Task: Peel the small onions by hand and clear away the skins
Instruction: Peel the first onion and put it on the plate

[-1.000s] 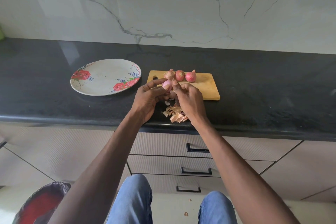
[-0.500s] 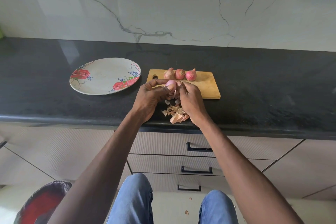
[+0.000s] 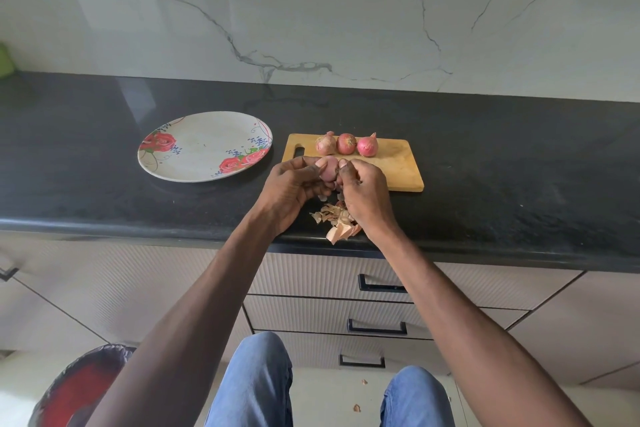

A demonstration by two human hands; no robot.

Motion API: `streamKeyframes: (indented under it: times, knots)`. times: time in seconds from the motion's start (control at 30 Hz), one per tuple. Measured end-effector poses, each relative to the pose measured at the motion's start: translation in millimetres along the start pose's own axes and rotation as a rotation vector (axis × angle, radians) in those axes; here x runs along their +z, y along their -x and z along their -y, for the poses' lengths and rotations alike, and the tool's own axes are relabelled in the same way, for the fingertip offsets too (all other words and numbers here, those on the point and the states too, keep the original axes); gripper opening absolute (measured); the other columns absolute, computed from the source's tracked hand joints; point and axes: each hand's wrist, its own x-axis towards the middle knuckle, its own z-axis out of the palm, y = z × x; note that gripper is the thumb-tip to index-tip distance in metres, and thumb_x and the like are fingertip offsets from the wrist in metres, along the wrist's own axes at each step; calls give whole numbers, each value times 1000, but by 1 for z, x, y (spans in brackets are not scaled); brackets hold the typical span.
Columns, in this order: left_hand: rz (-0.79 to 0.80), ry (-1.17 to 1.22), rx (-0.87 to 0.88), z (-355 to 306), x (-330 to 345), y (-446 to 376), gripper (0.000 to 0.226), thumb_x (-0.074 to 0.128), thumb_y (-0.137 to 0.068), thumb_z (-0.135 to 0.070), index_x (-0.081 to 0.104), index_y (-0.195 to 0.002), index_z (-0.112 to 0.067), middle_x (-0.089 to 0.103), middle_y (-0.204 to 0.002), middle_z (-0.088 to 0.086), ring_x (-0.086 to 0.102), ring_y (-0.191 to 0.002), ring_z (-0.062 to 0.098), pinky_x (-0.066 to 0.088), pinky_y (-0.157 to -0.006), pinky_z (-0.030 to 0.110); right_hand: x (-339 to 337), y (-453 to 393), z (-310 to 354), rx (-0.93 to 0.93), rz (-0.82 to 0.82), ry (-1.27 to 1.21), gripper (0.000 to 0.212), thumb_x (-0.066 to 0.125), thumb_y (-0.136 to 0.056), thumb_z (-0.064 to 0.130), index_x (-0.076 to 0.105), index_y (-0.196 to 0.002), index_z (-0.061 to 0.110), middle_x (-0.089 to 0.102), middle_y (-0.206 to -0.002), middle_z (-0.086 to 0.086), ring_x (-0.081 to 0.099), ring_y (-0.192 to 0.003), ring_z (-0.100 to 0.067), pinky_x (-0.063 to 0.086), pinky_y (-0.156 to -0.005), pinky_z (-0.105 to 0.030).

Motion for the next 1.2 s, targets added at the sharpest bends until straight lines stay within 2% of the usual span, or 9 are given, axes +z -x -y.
streamKeyframes:
  times: [0.1, 0.17, 0.33, 0.5, 0.77, 0.9, 1.0, 1.1, 1.2]
  knots:
    - [-73, 1, 51, 2, 1, -1, 9, 62, -95, -7, 68, -94, 0, 69, -84, 17, 67, -69, 21, 58, -64, 29, -1, 1, 3, -67, -27, 22, 28, 50, -106, 23, 70, -100, 5, 65, -84, 2, 60, -75, -4, 51, -65, -21]
    - [-136, -4, 76, 3, 1, -1, 8, 65, -94, -9, 68, -94, -2, 71, -84, 13, 68, -68, 19, 57, -63, 28, -2, 0, 0, -69, -70, -5, 21, 51, -105, 17, 68, -102, 5, 64, -87, 2, 59, -75, 0, 47, -64, -19]
    - [-163, -116, 106, 6, 3, 2, 15, 71, -92, -17, 67, -100, -4, 74, -86, 10, 72, -77, 25, 60, -69, 34, -6, -1, -6, -86, -138, 21, 27, 48, -93, -10, 70, -103, 3, 67, -110, -8, 62, -95, -11, 57, -82, -29]
    - [-289, -141, 193, 8, 0, 4, 24, 73, -92, -20, 67, -106, -1, 70, -84, 10, 65, -70, 17, 57, -64, 31, 14, 8, -12, -310, -213, 679, 34, 64, -93, 14, 57, -124, 2, 53, -127, -19, 53, -109, -34, 46, -85, -48]
    - [-313, -201, 188, 11, 0, 1, 29, 75, -91, -23, 66, -109, -1, 74, -85, 9, 67, -68, 15, 56, -63, 29, 19, -13, -12, -188, -136, 947, 53, 61, -92, 33, 48, -135, 4, 43, -144, -23, 41, -132, -39, 36, -99, -50]
    - [-289, -168, 165, 10, -1, -1, 30, 75, -90, -22, 66, -108, 0, 72, -86, 11, 64, -70, 20, 55, -66, 31, 20, -29, -10, -273, -342, 643, 18, 63, -87, 3, 65, -105, 4, 58, -114, -20, 56, -103, -38, 45, -80, -48]
    - [-242, -140, 156, 8, -2, 0, 21, 75, -90, -21, 67, -100, -5, 68, -83, 12, 62, -76, 29, 55, -69, 34, 6, -29, -10, -286, -381, 272, 25, 55, -80, -19, 69, -89, 0, 62, -97, -16, 60, -94, -28, 48, -84, -26]
    - [-215, -152, 140, 8, -4, -2, 19, 75, -90, -19, 67, -101, -6, 68, -84, 14, 63, -79, 33, 54, -76, 40, -11, -20, -9, -251, -298, 122, 27, 53, -80, -18, 71, -76, 0, 69, -88, -9, 58, -89, -4, 49, -99, -25]
    - [-201, -157, 132, 8, -3, -3, 19, 75, -90, -18, 67, -102, -5, 70, -86, 15, 64, -80, 34, 55, -77, 41, -18, -10, -11, -256, -218, 122, 15, 64, -85, -7, 76, -88, 1, 72, -95, -6, 57, -90, 1, 47, -85, -7]
